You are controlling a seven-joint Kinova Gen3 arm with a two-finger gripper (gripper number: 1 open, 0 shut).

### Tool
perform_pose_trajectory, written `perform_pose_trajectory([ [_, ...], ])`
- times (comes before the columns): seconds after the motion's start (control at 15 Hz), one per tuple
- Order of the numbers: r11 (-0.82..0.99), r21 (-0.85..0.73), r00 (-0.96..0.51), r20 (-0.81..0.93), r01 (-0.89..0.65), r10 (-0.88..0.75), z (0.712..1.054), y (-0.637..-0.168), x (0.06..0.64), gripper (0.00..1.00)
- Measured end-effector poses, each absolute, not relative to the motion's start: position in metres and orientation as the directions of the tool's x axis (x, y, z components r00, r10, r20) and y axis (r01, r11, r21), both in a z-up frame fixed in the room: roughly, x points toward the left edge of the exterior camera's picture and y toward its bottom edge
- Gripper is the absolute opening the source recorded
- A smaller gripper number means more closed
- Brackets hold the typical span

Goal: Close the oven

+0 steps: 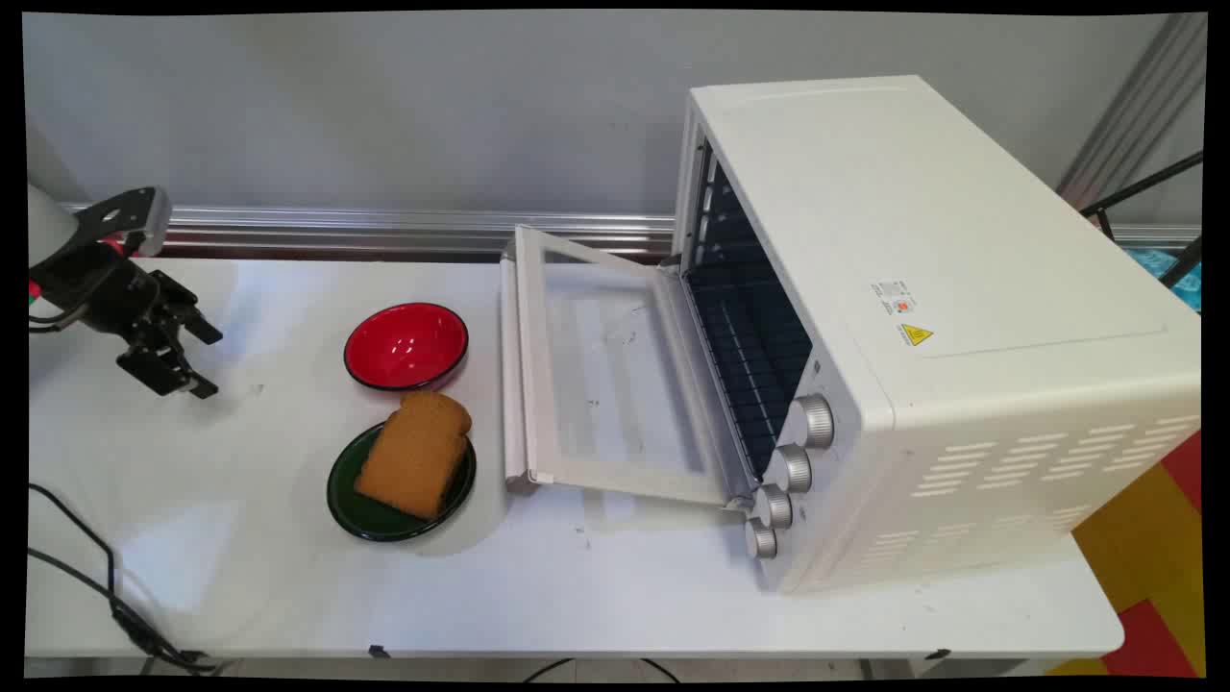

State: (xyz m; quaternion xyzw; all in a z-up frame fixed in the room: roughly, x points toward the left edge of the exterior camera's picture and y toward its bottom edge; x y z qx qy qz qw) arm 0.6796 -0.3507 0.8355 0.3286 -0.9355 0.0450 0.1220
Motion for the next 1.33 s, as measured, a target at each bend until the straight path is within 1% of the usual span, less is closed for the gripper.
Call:
perform_pose_trajectory([
  [0.2,0.772,0.030,-0.722,0.332,-0.635,-0.607,0.838,-0.359,0.672,1.00],
  [0.6,0.818,0.077,-0.640,0.582,-0.570,-0.501,0.870,-0.391,0.621,1.00],
  [0.93,0.856,0.052,-0.631,0.653,-0.514,-0.419,0.873,-0.407,0.602,1.00],
  [1.13,0.888,0.034,-0.649,0.669,-0.459,-0.361,0.865,-0.416,0.591,1.00],
  [1.2,0.899,0.029,-0.659,0.669,-0.438,-0.343,0.862,-0.417,0.588,0.00],
  [1.33,0.914,0.017,-0.674,0.670,-0.405,-0.311,0.854,-0.422,0.581,0.00],
])
